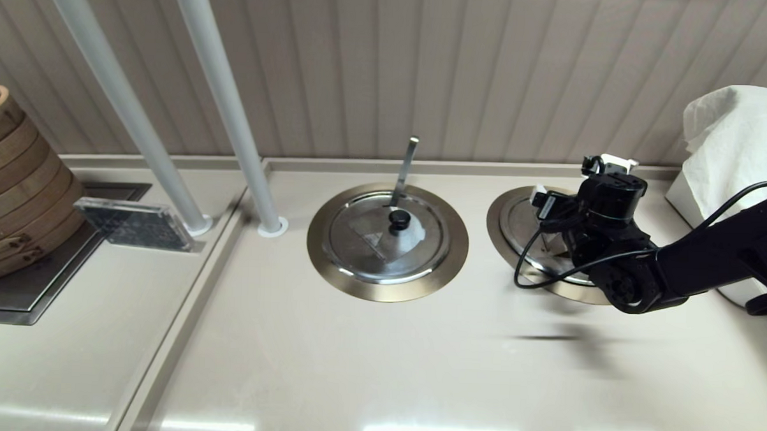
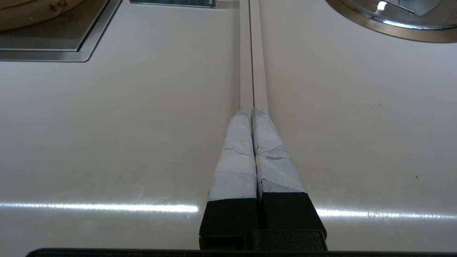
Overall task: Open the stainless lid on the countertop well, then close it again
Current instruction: Open the lid
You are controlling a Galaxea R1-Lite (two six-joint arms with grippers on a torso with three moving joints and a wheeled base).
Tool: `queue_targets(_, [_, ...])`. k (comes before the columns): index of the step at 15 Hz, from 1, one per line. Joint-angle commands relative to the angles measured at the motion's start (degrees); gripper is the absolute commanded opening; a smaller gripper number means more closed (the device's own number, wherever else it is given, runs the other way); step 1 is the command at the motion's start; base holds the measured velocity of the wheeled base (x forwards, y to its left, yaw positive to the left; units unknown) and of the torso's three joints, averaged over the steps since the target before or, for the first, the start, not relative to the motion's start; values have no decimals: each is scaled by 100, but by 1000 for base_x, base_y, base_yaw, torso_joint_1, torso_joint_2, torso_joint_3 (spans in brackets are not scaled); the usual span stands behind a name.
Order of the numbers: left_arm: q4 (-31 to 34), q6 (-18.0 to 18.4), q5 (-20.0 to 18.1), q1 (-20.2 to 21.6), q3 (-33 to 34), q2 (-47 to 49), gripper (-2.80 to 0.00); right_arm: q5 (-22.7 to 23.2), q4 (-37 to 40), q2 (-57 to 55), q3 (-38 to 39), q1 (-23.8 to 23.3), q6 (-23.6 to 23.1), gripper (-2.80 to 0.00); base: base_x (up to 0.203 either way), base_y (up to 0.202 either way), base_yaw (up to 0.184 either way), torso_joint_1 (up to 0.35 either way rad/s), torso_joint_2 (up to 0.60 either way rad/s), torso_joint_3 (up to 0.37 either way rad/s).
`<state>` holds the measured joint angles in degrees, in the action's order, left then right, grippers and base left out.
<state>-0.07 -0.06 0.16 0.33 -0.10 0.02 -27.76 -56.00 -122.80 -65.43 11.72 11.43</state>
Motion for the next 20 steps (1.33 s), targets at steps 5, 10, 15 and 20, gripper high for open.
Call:
queue_targets(5, [-1,-3,2,2,1,6,-280,-7,-16,19,4,92,8,0,0,0,0,0,0,0])
queue_targets(10, [-1,-3,2,2,1,6,-280,-10,-25,80,30,193,10,0,0,0,0,0,0,0])
queue_targets(15, [-1,-3,2,2,1,6,-280,-24,-33,104,48,339,8,0,0,0,0,0,0,0])
queue_targets(20, [-1,-3,2,2,1,6,-280,-54,-33,229,134,526,8,0,0,0,0,0,0,0])
